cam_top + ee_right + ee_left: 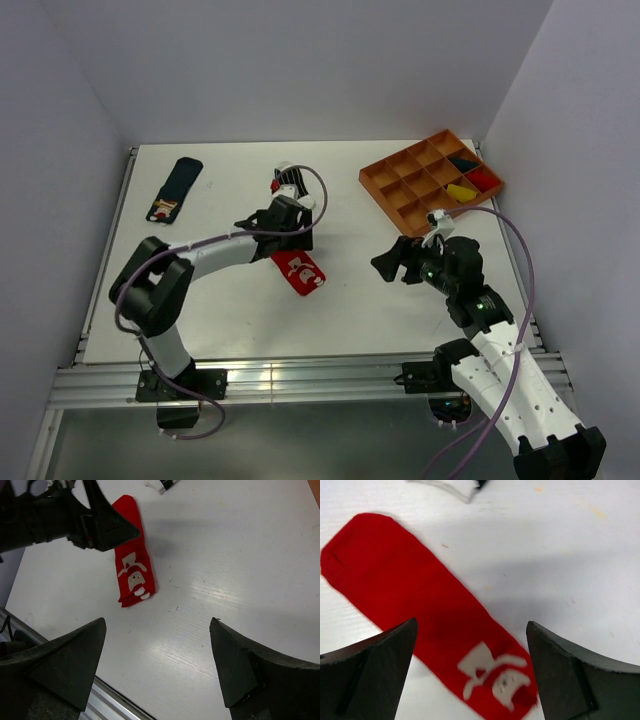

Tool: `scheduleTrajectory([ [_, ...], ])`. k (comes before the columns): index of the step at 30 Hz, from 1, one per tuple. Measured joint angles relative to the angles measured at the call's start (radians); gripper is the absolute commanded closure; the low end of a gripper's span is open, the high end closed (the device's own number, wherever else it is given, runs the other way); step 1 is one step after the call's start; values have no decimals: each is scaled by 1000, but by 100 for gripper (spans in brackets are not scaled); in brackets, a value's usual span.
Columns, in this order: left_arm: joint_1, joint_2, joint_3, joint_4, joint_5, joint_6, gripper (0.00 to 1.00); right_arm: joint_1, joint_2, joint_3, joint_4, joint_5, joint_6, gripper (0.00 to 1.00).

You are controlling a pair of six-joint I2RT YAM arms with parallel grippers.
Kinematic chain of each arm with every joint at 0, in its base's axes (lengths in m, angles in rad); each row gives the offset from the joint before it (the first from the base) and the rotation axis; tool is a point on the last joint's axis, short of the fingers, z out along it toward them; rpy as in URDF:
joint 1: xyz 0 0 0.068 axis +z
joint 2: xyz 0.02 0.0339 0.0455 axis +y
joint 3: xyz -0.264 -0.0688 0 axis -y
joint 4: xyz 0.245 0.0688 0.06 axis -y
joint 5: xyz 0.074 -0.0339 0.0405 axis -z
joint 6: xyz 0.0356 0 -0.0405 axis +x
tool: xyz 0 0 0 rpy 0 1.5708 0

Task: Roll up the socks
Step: Move the sock to the center of the board.

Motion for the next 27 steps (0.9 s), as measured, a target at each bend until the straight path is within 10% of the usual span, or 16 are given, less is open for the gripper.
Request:
scheduleTrajectory([
  [13, -249, -283, -283, 55, 5, 221, 14, 0, -12, -43, 20, -8, -16, 9],
  [27, -251, 11, -106, 159, 163, 219, 14, 0, -29, -44, 10, 12, -17, 9],
])
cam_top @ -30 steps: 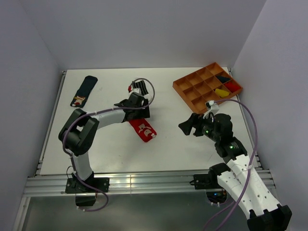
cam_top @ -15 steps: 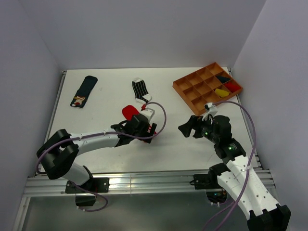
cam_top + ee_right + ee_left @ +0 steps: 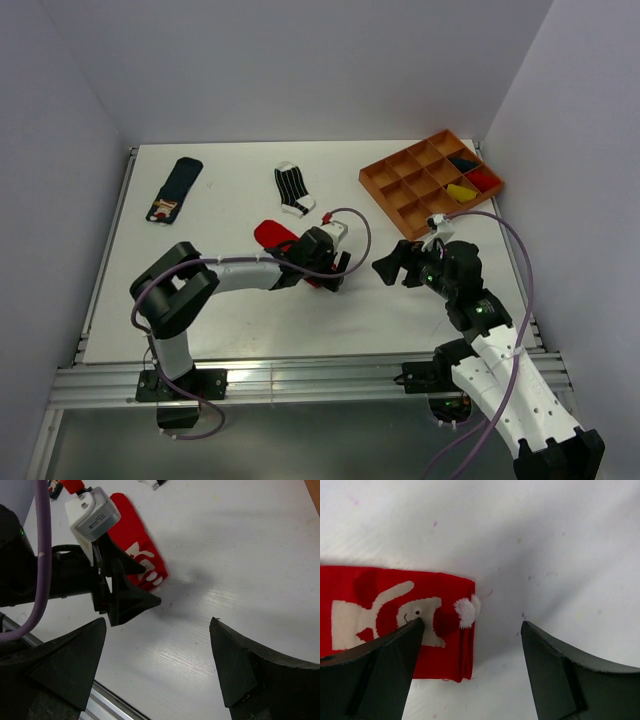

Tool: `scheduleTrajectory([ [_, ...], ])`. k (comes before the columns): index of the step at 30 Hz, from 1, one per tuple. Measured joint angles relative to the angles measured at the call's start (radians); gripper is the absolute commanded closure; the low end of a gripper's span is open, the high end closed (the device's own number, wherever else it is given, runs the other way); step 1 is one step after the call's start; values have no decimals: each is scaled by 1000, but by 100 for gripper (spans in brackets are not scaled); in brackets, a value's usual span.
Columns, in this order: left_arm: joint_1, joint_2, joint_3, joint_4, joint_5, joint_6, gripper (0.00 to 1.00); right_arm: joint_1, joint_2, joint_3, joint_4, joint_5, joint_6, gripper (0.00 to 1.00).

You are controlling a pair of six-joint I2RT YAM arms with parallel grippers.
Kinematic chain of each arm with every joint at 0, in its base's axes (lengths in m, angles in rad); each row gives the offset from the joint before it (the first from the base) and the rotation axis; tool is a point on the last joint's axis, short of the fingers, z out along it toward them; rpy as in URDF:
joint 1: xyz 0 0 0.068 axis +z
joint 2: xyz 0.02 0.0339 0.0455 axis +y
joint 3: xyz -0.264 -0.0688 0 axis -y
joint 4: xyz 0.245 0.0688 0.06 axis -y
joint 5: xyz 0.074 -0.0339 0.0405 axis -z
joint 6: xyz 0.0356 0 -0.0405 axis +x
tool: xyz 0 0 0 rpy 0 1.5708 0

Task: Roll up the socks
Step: Move the sock to the center of the board.

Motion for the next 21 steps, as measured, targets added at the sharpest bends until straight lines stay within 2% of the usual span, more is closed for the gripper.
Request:
scheduleTrajectory([
  [8, 0, 63, 100, 11, -30, 1, 15, 0, -9, 0, -10, 15, -3, 9],
  [13, -14, 1, 81, 6, -164, 11, 22, 0, -29, 0, -14, 32, -3, 9],
  [17, -73, -40, 71, 6, -284, 42, 25, 0, -32, 0, -14, 41, -6, 9],
  [21, -133, -37, 69, 0, -326, 85, 32, 0, -35, 0, -16, 55, -6, 9],
])
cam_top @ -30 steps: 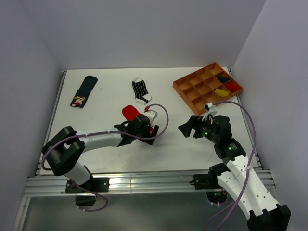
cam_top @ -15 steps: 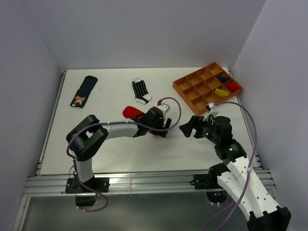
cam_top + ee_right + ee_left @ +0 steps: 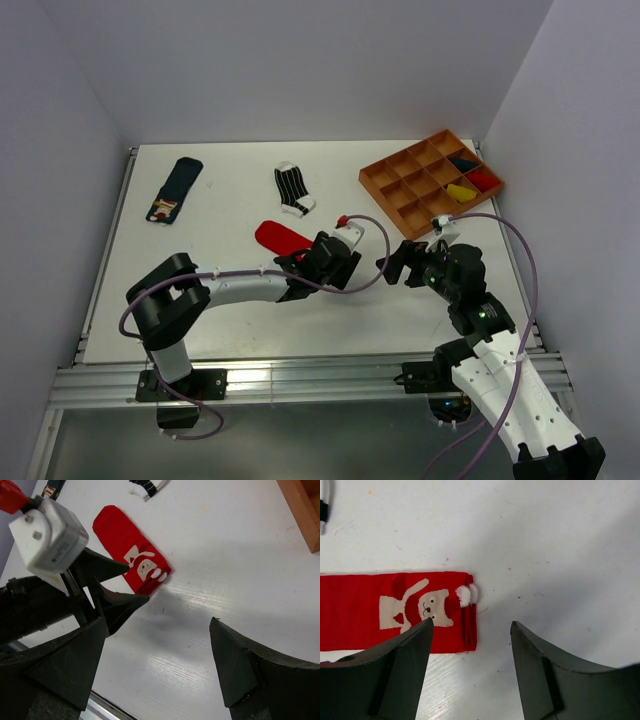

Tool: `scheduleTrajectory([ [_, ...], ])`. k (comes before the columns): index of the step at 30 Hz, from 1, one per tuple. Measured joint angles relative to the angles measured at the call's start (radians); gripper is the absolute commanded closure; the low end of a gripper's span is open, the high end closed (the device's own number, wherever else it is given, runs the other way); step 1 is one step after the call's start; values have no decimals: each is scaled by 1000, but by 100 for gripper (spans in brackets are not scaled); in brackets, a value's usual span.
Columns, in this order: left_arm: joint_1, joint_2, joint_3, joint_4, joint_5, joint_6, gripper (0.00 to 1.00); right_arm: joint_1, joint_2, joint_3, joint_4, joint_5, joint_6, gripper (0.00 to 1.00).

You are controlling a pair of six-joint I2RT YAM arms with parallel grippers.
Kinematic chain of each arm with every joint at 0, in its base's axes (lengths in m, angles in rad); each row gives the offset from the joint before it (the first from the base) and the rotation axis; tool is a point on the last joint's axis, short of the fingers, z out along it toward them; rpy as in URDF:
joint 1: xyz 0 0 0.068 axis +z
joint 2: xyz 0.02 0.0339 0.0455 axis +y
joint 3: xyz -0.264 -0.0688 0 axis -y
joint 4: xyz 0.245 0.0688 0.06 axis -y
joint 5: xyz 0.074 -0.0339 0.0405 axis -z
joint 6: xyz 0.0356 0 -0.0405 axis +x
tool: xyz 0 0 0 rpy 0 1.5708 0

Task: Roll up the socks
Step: Move the sock to the center of the board.

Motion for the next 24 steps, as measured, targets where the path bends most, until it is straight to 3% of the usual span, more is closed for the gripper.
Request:
scheduleTrajectory([
  [24, -47, 140, 64, -118, -116, 121, 39, 0, -13, 0, -11, 34, -3, 9],
])
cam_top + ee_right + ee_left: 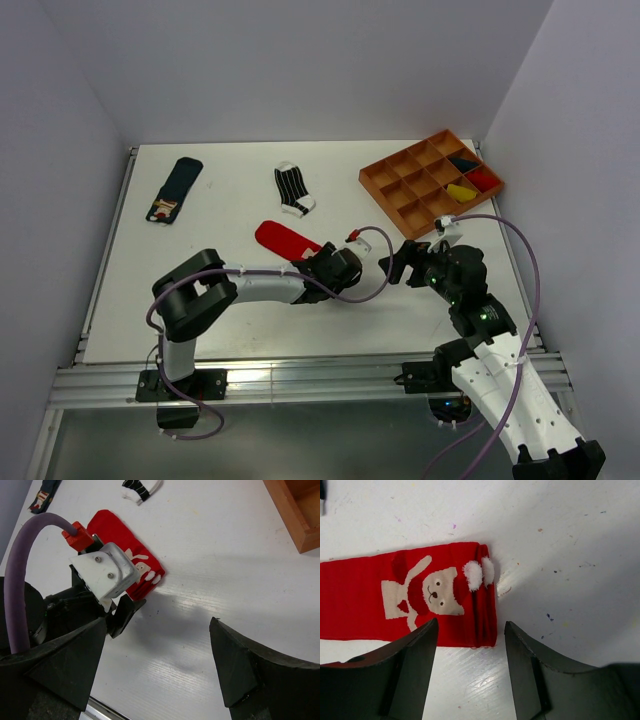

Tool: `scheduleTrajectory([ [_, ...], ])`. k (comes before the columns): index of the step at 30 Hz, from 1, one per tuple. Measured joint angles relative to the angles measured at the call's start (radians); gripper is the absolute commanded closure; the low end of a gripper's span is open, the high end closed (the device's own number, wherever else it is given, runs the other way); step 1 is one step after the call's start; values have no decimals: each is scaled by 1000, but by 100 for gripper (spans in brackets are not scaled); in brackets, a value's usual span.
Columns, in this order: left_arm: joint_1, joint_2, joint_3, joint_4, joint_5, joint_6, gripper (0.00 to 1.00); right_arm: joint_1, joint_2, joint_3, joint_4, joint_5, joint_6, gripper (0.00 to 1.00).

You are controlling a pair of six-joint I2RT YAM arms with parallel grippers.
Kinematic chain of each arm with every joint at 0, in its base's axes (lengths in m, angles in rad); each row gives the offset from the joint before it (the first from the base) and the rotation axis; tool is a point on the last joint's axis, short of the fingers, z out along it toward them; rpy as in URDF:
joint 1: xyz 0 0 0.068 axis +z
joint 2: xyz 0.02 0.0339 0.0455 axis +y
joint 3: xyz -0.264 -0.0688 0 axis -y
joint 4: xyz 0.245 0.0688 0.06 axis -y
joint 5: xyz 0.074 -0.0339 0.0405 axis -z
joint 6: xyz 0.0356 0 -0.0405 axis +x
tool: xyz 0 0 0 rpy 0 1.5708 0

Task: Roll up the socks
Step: Move the sock to the center of the board.

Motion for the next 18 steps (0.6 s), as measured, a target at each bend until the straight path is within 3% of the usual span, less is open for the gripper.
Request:
scheduleTrajectory([
  [13, -12, 19, 27, -40, -15, 32, 44, 0, -1, 0, -6, 3, -2, 9],
  [18, -20, 37, 45, -43, -16, 39, 56, 0, -3, 0, -12, 5, -8, 9],
])
